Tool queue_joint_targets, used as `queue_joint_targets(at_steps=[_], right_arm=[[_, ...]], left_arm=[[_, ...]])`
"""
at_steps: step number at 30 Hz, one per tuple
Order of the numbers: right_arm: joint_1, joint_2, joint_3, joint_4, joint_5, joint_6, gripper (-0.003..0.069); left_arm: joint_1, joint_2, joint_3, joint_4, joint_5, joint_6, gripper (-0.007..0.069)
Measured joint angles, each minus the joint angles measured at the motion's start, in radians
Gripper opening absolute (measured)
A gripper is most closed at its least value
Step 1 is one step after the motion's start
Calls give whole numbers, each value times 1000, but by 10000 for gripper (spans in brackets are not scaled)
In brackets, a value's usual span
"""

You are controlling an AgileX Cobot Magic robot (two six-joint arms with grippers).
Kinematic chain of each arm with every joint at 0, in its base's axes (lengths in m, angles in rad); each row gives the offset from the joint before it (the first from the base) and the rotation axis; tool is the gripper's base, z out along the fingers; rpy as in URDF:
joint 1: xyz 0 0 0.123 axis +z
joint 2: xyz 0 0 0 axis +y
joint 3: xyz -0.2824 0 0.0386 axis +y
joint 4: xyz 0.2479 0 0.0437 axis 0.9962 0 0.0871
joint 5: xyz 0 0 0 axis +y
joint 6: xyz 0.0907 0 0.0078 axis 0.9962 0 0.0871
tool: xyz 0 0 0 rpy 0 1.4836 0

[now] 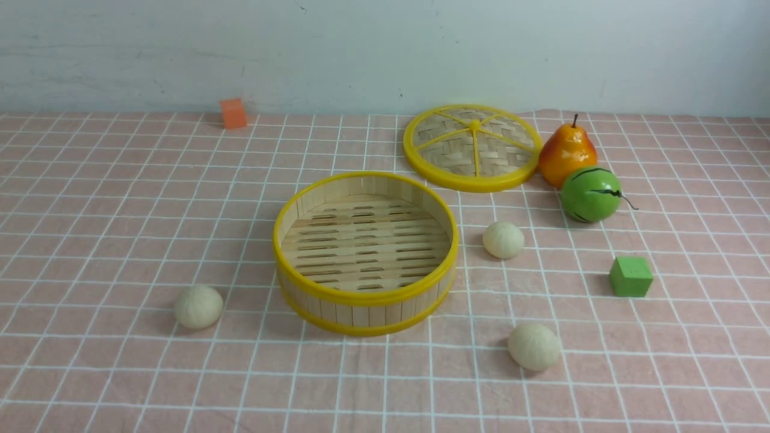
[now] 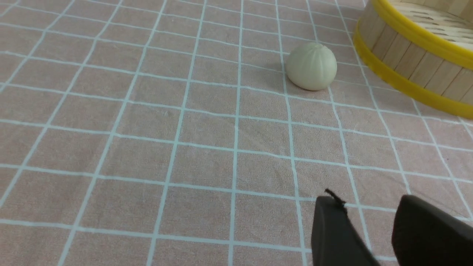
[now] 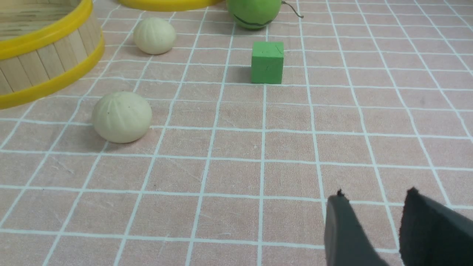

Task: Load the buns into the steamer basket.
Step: Use the left arm to grab a steamed stuffed bun

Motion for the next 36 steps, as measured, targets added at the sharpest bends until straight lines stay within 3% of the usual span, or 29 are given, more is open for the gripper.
queue_joint_targets(at_steps=[29, 34, 36], right_arm=[[0, 0, 0, 12, -8, 0, 239], [0, 0, 11, 44, -158, 0, 239], [0, 0, 11, 45, -317, 0, 239]], left_arm=[[0, 0, 0, 0, -24, 1, 238], [0, 0, 1, 0, -208, 1, 238], [0, 0, 1, 0, -344, 1, 238]])
